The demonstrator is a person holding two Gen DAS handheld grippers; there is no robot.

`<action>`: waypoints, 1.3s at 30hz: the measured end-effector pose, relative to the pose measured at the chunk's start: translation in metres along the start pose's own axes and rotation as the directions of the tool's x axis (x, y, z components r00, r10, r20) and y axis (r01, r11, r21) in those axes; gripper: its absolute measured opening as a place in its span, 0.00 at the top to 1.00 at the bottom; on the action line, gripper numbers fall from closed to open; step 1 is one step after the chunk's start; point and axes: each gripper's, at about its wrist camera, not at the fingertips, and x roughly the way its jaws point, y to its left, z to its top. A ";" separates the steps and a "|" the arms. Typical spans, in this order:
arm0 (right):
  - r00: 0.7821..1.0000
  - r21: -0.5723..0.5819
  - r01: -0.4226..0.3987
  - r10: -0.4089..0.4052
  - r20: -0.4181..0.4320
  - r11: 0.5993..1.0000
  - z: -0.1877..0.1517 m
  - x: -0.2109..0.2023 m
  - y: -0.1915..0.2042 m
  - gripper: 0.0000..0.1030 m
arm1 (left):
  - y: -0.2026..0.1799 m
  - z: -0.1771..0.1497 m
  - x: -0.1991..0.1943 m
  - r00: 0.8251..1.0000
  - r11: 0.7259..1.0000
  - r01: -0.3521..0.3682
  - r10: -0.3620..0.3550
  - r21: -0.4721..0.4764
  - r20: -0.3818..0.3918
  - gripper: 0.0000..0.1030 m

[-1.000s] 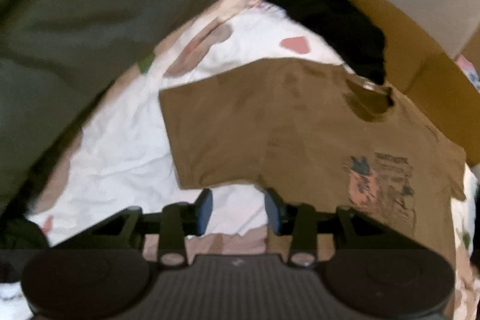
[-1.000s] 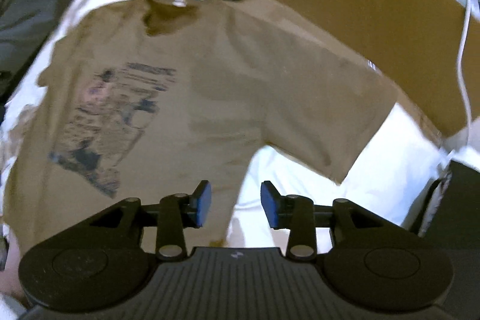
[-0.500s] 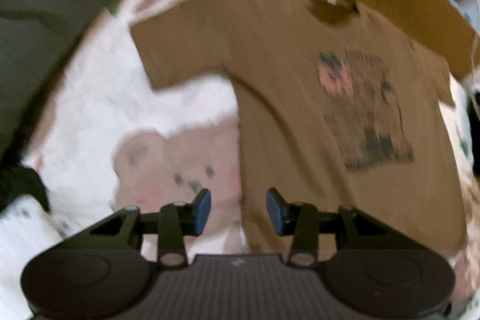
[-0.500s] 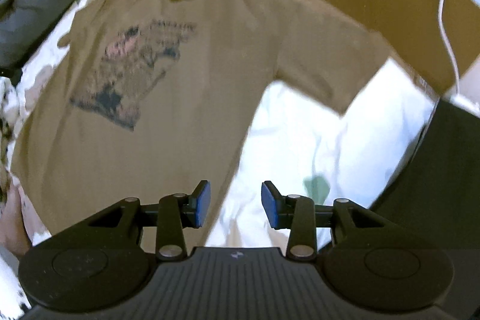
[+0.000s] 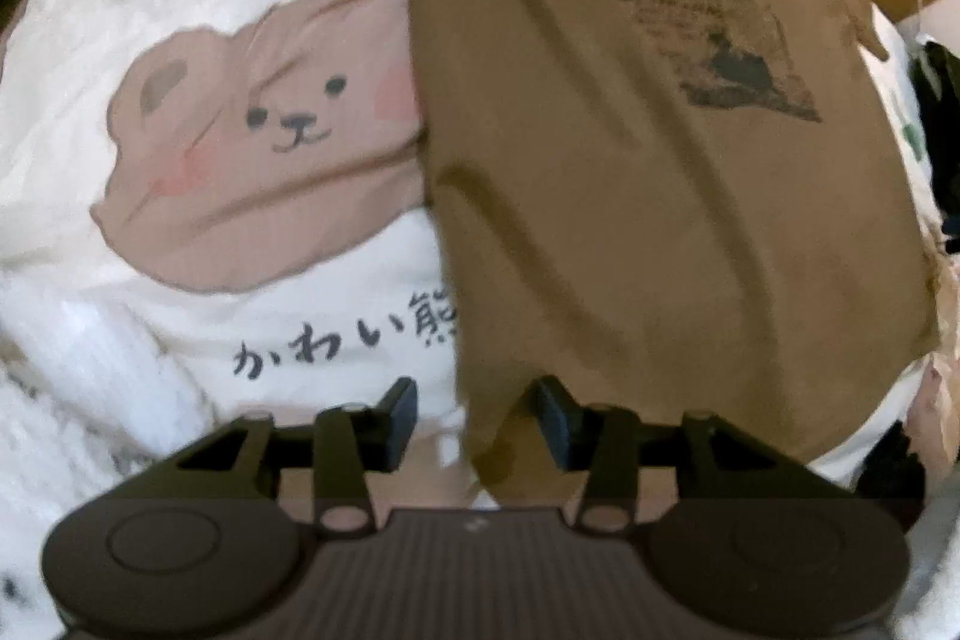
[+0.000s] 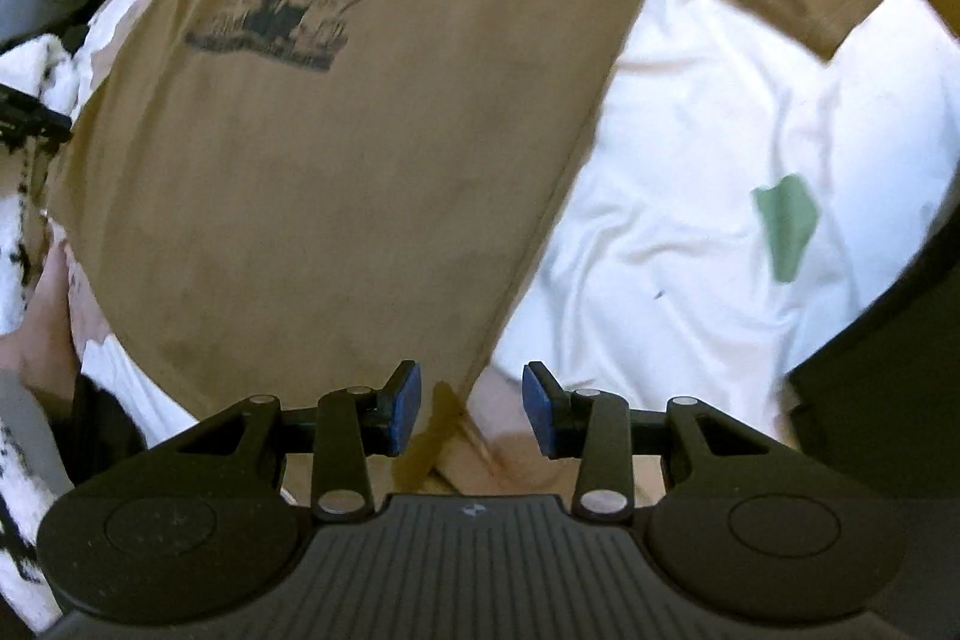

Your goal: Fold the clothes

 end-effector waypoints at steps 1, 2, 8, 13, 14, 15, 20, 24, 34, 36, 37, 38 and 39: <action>1.000 0.000 -0.001 0.001 -0.008 1.000 -0.001 0.003 0.000 0.59 | 0.000 -0.001 0.003 1.000 1.000 0.013 -0.013 -0.002 0.006 0.54; 1.000 0.001 0.001 -0.001 -0.021 1.000 -0.003 0.006 0.000 0.59 | 0.000 -0.002 0.004 1.000 1.000 0.026 -0.026 0.003 0.011 0.55; 0.997 0.003 0.009 -0.009 -0.072 1.000 -0.011 0.018 0.000 0.59 | -0.011 -0.006 0.005 0.991 0.990 0.130 -0.127 0.058 -0.053 0.69; 0.997 -0.006 0.007 -0.008 -0.071 1.000 -0.010 0.017 0.004 0.59 | -0.021 -0.003 -0.014 0.969 0.964 0.245 -0.247 0.099 0.005 0.69; 0.998 -0.012 0.008 -0.009 -0.067 1.000 -0.009 0.015 0.006 0.59 | -0.021 -0.002 -0.017 0.963 0.960 0.264 -0.268 0.097 0.022 0.69; 0.998 -0.017 0.007 -0.008 -0.064 1.000 -0.009 0.014 0.007 0.59 | -0.022 -0.001 -0.019 0.957 0.954 0.285 -0.289 0.096 0.037 0.69; 0.998 -0.023 0.005 -0.006 -0.057 1.000 -0.011 0.010 0.009 0.59 | -0.029 0.000 -0.022 0.945 0.939 0.317 -0.324 0.130 0.036 0.65; 0.998 -0.025 0.005 -0.007 -0.064 1.000 -0.014 0.010 0.008 0.59 | -0.043 -0.001 -0.020 0.935 0.918 0.349 -0.353 0.189 -0.009 0.64; 0.992 -0.023 -0.026 0.024 -0.121 0.999 -0.010 0.019 0.006 0.59 | -0.039 -0.015 -0.009 0.983 0.937 0.181 -0.163 0.300 -0.085 0.63; 0.988 -0.022 -0.054 0.050 -0.149 0.998 -0.013 0.023 0.006 0.59 | -0.034 -0.020 -0.009 0.986 0.937 0.165 -0.145 0.308 -0.087 0.63; 0.985 -0.023 -0.061 0.056 -0.161 0.998 -0.015 0.024 0.007 0.59 | -0.033 -0.021 -0.008 0.986 0.936 0.161 -0.141 0.313 -0.086 0.63; 0.982 -0.031 -0.068 0.062 -0.180 0.997 -0.017 0.027 0.009 0.59 | -0.033 -0.021 -0.008 0.986 0.934 0.160 -0.140 0.319 -0.086 0.63; 0.980 -0.037 -0.073 0.065 -0.189 0.997 -0.019 0.029 0.010 0.59 | -0.036 -0.021 -0.007 0.987 0.929 0.159 -0.137 0.334 -0.088 0.63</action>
